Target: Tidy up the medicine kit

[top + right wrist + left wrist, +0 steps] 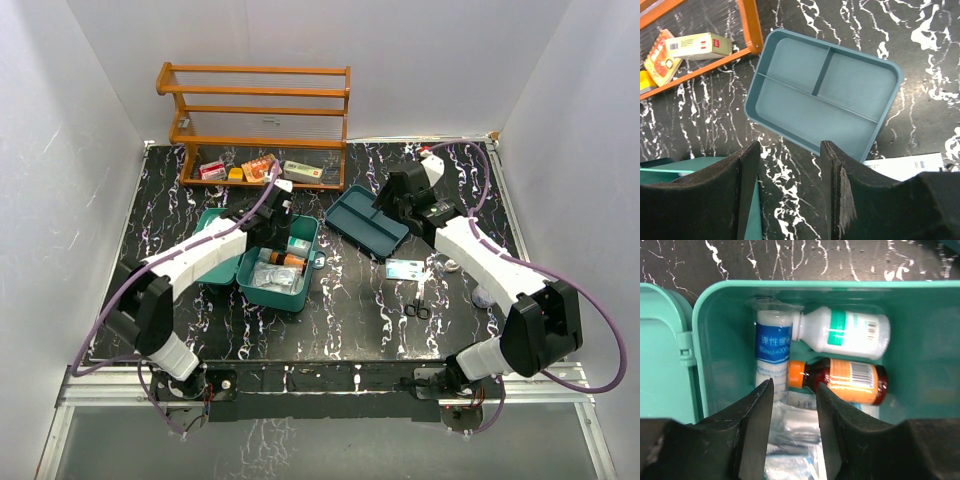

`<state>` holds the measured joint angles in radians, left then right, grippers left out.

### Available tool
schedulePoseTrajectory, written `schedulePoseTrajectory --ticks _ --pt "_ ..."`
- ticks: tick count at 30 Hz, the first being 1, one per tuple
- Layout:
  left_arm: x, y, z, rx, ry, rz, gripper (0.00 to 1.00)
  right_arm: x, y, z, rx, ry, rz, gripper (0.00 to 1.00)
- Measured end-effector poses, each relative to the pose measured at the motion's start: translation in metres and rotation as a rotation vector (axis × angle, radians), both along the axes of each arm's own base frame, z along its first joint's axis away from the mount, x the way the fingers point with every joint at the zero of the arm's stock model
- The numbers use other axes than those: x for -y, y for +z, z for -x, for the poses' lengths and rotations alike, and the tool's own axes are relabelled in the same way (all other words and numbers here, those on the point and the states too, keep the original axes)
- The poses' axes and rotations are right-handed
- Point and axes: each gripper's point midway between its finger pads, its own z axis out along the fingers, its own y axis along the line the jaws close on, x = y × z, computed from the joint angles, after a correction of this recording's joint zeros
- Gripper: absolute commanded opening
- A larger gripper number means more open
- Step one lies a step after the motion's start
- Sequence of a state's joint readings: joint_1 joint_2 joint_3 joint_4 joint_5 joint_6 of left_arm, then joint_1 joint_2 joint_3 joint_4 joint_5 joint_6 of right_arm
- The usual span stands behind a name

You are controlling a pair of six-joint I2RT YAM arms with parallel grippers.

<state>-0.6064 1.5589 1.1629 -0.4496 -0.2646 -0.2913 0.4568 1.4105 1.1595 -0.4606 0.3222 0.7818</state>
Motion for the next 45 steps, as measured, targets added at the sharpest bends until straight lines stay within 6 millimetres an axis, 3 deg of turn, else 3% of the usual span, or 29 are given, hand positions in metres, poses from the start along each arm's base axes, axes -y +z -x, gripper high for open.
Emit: schedulePoseTrajectory --ticks 9,20,33,39,45 --pt "-0.012 -0.029 -0.012 -0.019 0.042 -0.119 0.39 0.016 -0.006 -0.002 -0.007 0.011 0.074 0.48" --pt "-0.029 -0.041 -0.025 0.021 0.139 -0.212 0.20 0.026 -0.005 -0.004 0.008 0.017 0.158 0.48" --pt "-0.029 -0.056 -0.022 0.009 0.183 -0.218 0.11 0.031 -0.005 -0.004 0.011 0.016 0.189 0.47" --pt "-0.024 -0.065 -0.020 -0.021 0.182 -0.198 0.12 0.031 -0.005 -0.004 0.011 0.017 0.190 0.46" --pt "-0.023 -0.064 -0.020 -0.022 0.199 -0.188 0.26 0.030 -0.005 -0.004 0.011 0.016 0.189 0.46"
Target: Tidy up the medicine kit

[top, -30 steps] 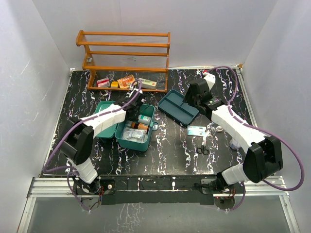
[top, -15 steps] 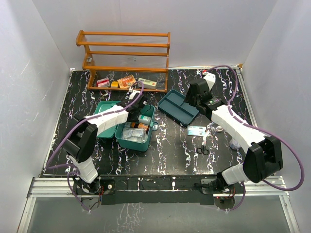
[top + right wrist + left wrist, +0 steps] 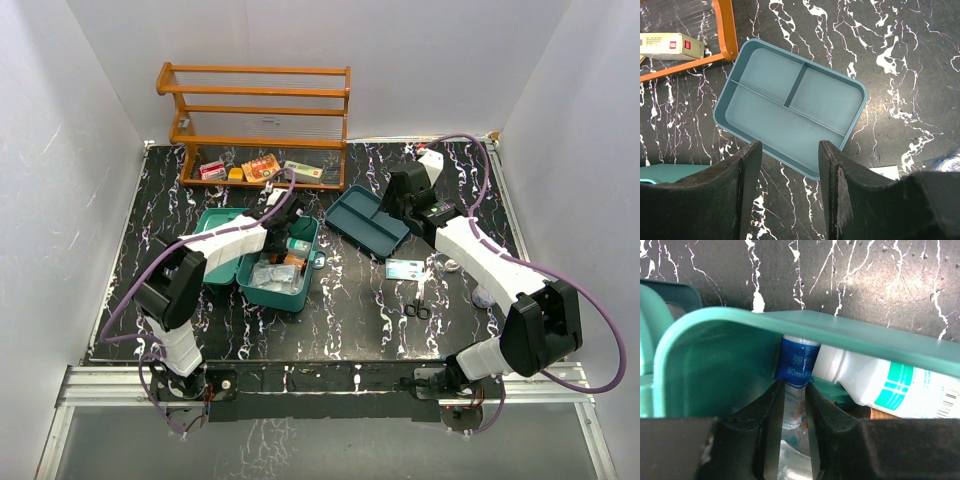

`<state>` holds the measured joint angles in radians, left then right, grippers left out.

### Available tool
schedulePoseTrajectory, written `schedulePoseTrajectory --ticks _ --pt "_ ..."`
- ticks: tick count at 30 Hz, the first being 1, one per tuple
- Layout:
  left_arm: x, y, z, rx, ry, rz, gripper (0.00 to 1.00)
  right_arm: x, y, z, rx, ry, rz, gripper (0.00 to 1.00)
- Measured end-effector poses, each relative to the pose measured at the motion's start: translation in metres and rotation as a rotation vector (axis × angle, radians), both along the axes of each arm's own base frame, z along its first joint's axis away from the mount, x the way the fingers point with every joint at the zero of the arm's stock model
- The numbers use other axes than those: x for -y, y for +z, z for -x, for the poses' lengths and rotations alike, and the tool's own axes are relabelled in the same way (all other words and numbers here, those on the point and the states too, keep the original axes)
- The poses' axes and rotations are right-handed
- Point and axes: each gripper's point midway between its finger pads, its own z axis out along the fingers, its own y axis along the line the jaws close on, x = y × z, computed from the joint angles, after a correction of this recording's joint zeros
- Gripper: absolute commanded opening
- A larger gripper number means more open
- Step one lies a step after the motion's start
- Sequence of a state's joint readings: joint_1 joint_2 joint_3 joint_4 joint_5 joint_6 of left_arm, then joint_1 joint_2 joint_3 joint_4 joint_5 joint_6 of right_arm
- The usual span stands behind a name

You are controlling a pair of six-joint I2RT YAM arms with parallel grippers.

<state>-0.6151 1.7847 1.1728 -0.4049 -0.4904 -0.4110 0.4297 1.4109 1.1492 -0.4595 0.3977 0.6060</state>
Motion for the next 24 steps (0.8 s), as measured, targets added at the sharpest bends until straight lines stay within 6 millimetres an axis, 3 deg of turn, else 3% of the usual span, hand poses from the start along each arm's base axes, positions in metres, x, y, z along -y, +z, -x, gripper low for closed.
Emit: schedulePoseTrajectory --ticks 5,10,17,24 --pt "-0.004 0.009 0.000 0.018 0.019 -0.012 0.32 0.000 0.000 0.000 0.000 -0.001 -0.001 0.46" --pt "-0.005 0.033 -0.005 0.072 0.027 0.005 0.33 0.000 0.000 0.000 0.000 -0.003 -0.004 0.47" --pt "0.000 0.085 -0.016 0.184 0.034 0.079 0.42 -0.001 0.000 0.000 0.004 0.009 -0.004 0.59" --pt "-0.011 0.138 -0.012 0.293 0.063 0.167 0.45 0.003 -0.007 0.009 -0.007 0.039 -0.015 0.61"
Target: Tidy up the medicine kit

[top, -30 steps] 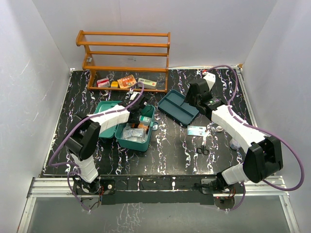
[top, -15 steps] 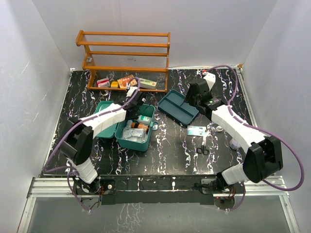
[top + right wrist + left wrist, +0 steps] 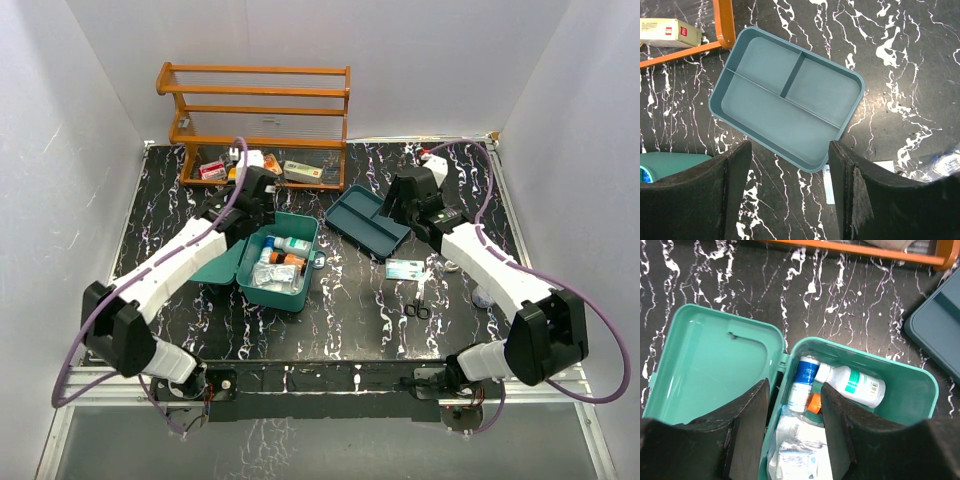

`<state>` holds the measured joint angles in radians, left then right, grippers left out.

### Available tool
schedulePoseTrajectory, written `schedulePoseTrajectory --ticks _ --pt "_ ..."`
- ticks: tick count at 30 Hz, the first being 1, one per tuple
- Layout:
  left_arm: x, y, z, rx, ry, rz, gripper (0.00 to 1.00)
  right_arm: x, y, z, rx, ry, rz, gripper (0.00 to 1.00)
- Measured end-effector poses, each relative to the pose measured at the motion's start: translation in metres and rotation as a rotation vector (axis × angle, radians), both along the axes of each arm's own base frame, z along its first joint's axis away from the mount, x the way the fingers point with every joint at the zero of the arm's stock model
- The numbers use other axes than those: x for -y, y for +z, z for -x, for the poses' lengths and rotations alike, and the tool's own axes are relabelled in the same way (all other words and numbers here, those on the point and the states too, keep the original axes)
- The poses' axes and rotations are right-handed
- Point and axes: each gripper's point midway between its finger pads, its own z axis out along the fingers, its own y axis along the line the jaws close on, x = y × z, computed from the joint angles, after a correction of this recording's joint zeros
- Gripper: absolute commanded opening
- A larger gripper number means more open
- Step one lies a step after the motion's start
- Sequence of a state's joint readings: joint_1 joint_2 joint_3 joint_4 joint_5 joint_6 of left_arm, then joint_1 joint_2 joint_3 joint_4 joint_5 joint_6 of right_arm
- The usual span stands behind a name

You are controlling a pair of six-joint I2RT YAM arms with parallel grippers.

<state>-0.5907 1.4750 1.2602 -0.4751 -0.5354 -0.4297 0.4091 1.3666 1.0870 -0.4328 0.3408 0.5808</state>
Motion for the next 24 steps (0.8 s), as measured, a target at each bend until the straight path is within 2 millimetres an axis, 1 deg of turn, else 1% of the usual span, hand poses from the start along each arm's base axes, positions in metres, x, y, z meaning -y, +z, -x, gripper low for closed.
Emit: schedulePoseTrajectory --ticks 2,4,7,10,13,17,21,24 --pt "-0.008 0.011 0.003 0.026 0.017 0.025 0.47 0.005 -0.001 0.002 -0.010 -0.006 -0.002 0.61" --pt "-0.019 0.016 0.009 0.038 0.036 0.041 0.53 0.010 -0.002 0.004 -0.021 -0.016 -0.001 0.62" --pt "-0.033 0.013 0.022 0.023 0.056 0.042 0.60 0.019 -0.005 0.009 -0.049 -0.036 0.005 0.62" --pt "-0.042 0.002 0.035 -0.023 0.057 0.030 0.64 0.029 -0.015 0.020 -0.111 -0.066 0.015 0.62" --pt "-0.045 -0.013 0.045 -0.078 0.039 0.019 0.65 0.037 -0.029 0.033 -0.178 -0.098 0.015 0.61" --pt "-0.052 -0.038 0.062 -0.176 0.003 -0.021 0.64 0.042 -0.057 0.059 -0.288 -0.121 0.002 0.61" --pt "-0.053 -0.042 0.065 -0.200 -0.029 -0.045 0.61 0.043 -0.081 0.082 -0.385 -0.133 -0.010 0.61" --pt "-0.053 -0.046 0.066 -0.215 -0.051 -0.069 0.58 0.045 -0.090 0.090 -0.416 -0.141 -0.006 0.61"
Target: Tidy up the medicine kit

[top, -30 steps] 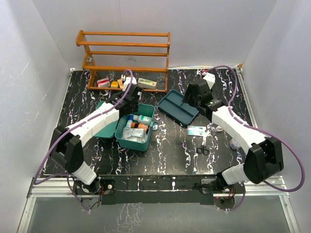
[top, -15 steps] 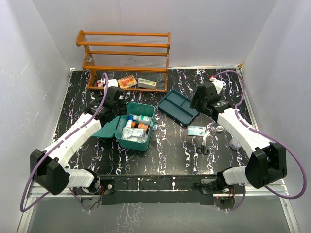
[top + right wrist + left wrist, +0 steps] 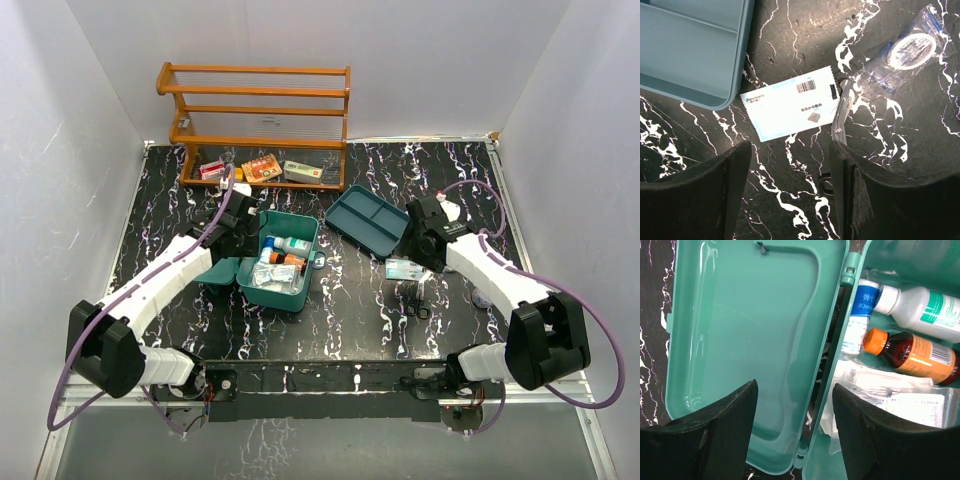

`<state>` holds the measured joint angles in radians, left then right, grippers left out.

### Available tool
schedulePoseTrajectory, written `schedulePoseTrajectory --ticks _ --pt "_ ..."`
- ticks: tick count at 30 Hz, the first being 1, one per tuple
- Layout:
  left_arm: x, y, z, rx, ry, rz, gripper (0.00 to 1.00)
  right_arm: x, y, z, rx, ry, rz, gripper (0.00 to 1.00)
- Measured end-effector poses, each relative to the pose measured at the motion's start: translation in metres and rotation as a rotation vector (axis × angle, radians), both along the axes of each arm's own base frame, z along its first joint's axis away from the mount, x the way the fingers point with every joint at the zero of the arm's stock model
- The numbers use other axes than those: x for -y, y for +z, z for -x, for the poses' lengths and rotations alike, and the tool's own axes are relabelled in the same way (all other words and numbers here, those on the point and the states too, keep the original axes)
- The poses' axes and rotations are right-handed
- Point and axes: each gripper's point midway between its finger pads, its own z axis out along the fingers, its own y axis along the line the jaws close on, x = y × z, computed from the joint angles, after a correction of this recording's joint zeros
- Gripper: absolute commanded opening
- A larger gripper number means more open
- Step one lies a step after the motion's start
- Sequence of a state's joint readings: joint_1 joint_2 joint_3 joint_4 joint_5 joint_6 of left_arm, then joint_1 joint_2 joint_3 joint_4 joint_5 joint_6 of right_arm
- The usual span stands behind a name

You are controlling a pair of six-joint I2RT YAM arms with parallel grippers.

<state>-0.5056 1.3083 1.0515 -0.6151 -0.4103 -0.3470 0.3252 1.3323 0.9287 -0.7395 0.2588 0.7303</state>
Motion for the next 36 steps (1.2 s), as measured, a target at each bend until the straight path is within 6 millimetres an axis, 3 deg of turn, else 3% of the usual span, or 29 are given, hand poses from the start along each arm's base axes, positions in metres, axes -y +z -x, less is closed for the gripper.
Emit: schedulePoseTrajectory --ticks 7,18,28,36 --pt "-0.005 -0.013 -0.003 -0.044 -0.052 -0.086 0.54 -0.013 -0.013 -0.009 -0.027 0.104 -0.016 0.52" --pt "-0.028 -0.006 -0.009 -0.040 -0.096 -0.241 0.54 -0.067 -0.038 -0.059 -0.046 0.271 -0.170 0.50" --pt "-0.029 0.002 -0.023 -0.032 -0.098 -0.268 0.57 -0.090 -0.035 -0.075 -0.035 0.337 -0.213 0.53" --pt "-0.024 0.015 -0.028 -0.011 -0.089 -0.223 0.58 -0.110 -0.025 -0.087 -0.006 0.349 -0.129 0.48"
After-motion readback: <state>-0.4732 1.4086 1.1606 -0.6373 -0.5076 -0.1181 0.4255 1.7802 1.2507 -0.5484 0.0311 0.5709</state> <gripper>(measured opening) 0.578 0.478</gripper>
